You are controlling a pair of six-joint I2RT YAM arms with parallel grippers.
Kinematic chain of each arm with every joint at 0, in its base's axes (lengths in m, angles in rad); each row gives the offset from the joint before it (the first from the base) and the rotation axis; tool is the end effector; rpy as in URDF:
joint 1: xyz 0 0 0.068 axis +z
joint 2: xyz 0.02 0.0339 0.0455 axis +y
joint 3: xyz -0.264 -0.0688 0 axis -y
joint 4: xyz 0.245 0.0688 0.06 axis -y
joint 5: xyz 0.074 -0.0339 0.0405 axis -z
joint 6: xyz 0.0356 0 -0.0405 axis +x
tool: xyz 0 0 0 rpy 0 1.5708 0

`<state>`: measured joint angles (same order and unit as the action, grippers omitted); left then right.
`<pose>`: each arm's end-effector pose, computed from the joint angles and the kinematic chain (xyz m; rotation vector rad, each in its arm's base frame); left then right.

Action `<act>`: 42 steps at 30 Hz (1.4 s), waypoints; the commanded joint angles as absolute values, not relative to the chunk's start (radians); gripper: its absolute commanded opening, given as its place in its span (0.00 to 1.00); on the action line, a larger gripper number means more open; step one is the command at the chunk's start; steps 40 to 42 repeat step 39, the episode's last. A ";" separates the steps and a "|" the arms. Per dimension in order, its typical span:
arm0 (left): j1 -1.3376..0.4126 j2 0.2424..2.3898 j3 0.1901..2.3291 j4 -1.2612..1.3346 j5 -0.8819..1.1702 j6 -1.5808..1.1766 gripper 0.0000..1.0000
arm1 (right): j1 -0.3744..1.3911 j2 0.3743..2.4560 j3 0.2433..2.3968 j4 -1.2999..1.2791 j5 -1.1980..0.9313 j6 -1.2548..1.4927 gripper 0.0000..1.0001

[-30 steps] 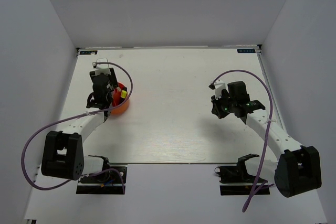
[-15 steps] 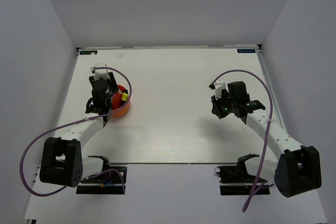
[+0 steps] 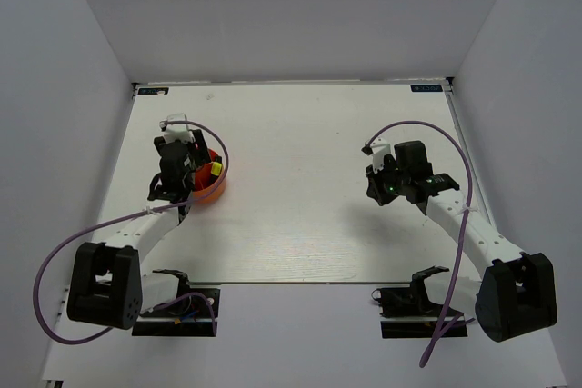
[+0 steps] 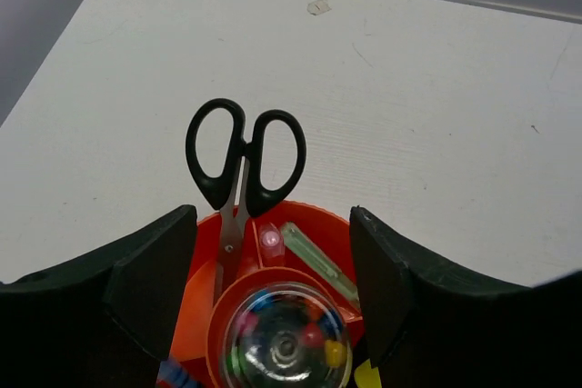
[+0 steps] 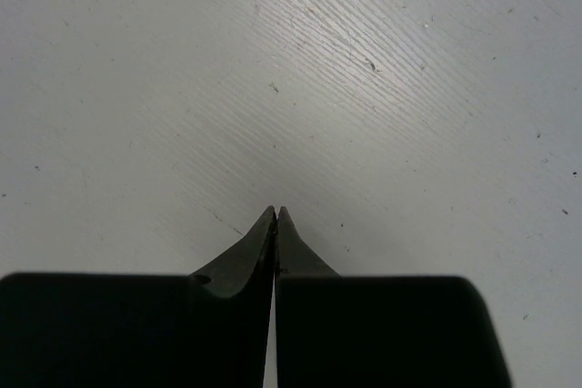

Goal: Sort the stationery into containers
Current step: Place the stationery in the storage box, then reset both arms

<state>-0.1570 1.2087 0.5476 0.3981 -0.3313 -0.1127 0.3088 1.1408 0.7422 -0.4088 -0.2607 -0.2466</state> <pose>0.2593 -0.0293 0.2293 -0.1913 1.8106 0.1131 0.2201 0.0798 0.2354 -0.7683 2.2412 0.3395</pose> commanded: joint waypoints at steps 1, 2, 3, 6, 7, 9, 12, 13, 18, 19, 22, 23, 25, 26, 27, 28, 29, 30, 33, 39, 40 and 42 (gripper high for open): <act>-0.161 1.167 0.537 0.382 -0.304 -0.124 0.79 | 0.305 1.138 0.753 -0.391 -0.259 -0.258 0.00; -0.160 1.164 0.535 0.379 -0.302 -0.127 0.79 | 0.305 1.137 0.753 -0.393 -0.261 -0.258 0.00; -0.160 1.160 0.537 0.380 -0.305 -0.127 0.79 | 0.305 1.137 0.755 -0.391 -0.261 -0.258 0.00; -0.161 1.143 0.538 0.374 -0.305 -0.126 0.79 | 0.308 1.137 0.753 -0.393 -0.262 -0.261 0.00; -0.161 1.128 0.540 0.367 -0.302 -0.126 0.79 | 0.308 1.134 0.753 -0.391 -0.261 -0.259 0.00; -0.161 1.106 0.561 0.338 -0.295 -0.129 0.79 | 0.307 1.137 0.753 -0.393 -0.264 -0.258 0.00; -0.166 1.056 0.623 0.246 -0.295 -0.135 0.79 | 0.308 1.131 0.755 -0.391 -0.271 -0.259 0.19; -0.169 1.052 0.659 0.189 -0.285 -0.141 0.76 | 0.308 1.131 0.755 -0.396 -0.272 -0.264 0.40; -0.175 0.994 0.819 -0.091 -0.149 -0.210 0.42 | 0.307 1.127 0.759 -0.399 -0.270 -0.258 0.85; -0.173 0.976 0.830 -0.159 -0.100 -0.219 0.33 | 0.305 1.126 0.759 -0.397 -0.267 -0.252 0.88; -0.175 0.940 0.850 -0.289 0.048 -0.265 0.18 | 0.308 1.124 0.762 -0.379 -0.241 -0.221 0.90; -0.178 0.919 0.842 -0.308 0.082 -0.276 0.34 | 0.310 1.127 0.765 -0.377 -0.227 -0.204 0.90; -0.184 0.902 0.833 -0.389 0.203 -0.276 0.66 | 0.310 1.134 0.773 -0.338 -0.128 -0.100 0.90; -0.205 0.899 0.825 -0.415 0.222 -0.269 0.80 | 0.311 1.128 0.772 -0.327 -0.097 -0.071 0.90; -0.213 0.896 0.819 -0.483 0.259 -0.232 0.98 | 0.308 1.127 0.776 -0.309 -0.074 -0.008 0.90; -0.225 0.882 0.799 -0.501 0.259 -0.218 1.00 | 0.310 1.127 0.779 -0.305 -0.030 -0.006 0.90; -0.271 0.864 0.783 -0.512 0.247 -0.209 1.00 | 0.308 1.126 0.776 -0.298 0.030 0.026 0.90; -0.284 0.839 0.769 -0.523 0.235 -0.201 1.00 | 0.310 1.120 0.770 -0.275 0.055 0.040 0.90; -0.324 0.779 0.698 -0.534 0.253 -0.173 1.00 | 0.308 1.123 0.767 -0.264 0.109 0.055 0.90; -0.328 0.692 0.585 -0.511 0.238 -0.166 1.00 | 0.305 1.106 0.753 -0.259 0.071 0.028 0.90; -0.328 0.692 0.585 -0.511 0.238 -0.166 1.00 | 0.305 1.106 0.753 -0.259 0.071 0.028 0.90; -0.328 0.692 0.585 -0.511 0.238 -0.166 1.00 | 0.305 1.106 0.753 -0.259 0.071 0.028 0.90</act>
